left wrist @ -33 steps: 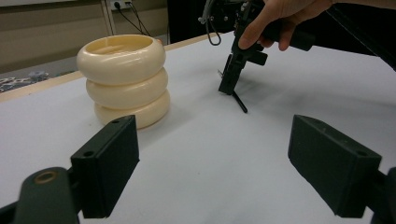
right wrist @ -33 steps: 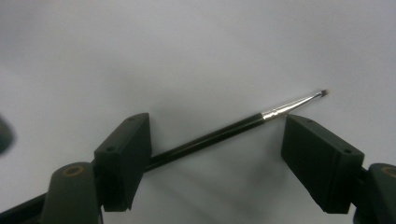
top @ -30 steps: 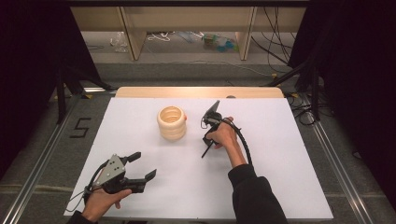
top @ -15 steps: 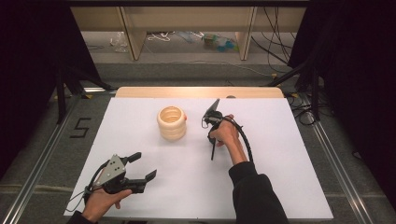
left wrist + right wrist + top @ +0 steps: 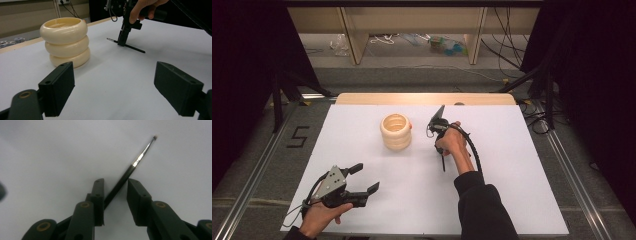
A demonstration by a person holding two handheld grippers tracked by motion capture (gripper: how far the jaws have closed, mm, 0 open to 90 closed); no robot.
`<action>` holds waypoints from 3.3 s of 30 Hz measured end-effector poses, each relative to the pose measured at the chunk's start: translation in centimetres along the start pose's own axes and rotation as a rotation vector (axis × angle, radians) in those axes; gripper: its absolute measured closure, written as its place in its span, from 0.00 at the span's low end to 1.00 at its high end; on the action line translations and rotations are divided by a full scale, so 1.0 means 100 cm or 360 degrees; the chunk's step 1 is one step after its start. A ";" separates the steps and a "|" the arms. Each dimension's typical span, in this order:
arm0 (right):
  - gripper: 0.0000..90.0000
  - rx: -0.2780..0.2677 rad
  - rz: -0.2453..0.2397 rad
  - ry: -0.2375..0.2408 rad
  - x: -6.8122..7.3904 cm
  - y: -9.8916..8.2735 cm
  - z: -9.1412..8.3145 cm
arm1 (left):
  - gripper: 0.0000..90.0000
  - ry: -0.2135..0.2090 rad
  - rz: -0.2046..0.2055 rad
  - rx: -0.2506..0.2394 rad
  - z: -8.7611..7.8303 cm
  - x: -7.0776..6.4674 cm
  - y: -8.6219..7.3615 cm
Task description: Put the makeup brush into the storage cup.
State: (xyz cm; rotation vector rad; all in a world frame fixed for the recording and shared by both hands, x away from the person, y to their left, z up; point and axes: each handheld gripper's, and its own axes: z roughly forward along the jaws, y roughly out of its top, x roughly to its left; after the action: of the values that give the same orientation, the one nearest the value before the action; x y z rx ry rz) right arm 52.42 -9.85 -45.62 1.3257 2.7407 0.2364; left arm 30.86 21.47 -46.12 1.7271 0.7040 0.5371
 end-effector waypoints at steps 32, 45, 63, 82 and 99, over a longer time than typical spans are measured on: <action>0.95 -0.0063 -0.0096 -0.0023 0.004 0.000 -0.003 | 0.19 0.0007 -0.0005 0.0013 0.000 0.000 0.000; 0.95 -0.0394 -0.0070 -0.0006 -0.005 -0.004 -0.031 | 0.19 0.0001 0.0010 0.0019 0.001 0.000 0.000; 0.95 -0.0919 -0.0122 -0.0071 -0.007 -0.005 -0.051 | 0.19 0.0004 0.0028 0.0021 0.001 0.001 0.000; 0.95 -0.1427 -0.0020 0.0031 -0.003 -0.001 -0.063 | 0.19 0.0004 0.0043 0.0016 0.000 0.002 0.000; 0.95 -0.1624 -0.0010 0.0112 0.005 0.006 -0.067 | 0.19 0.0007 0.0034 0.0017 0.000 0.002 0.000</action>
State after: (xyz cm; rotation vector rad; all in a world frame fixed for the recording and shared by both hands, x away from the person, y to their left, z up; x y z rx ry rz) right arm 51.55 -9.76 -38.90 0.9718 2.0657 1.4376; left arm 31.03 21.57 -46.11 1.7458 0.6932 0.5531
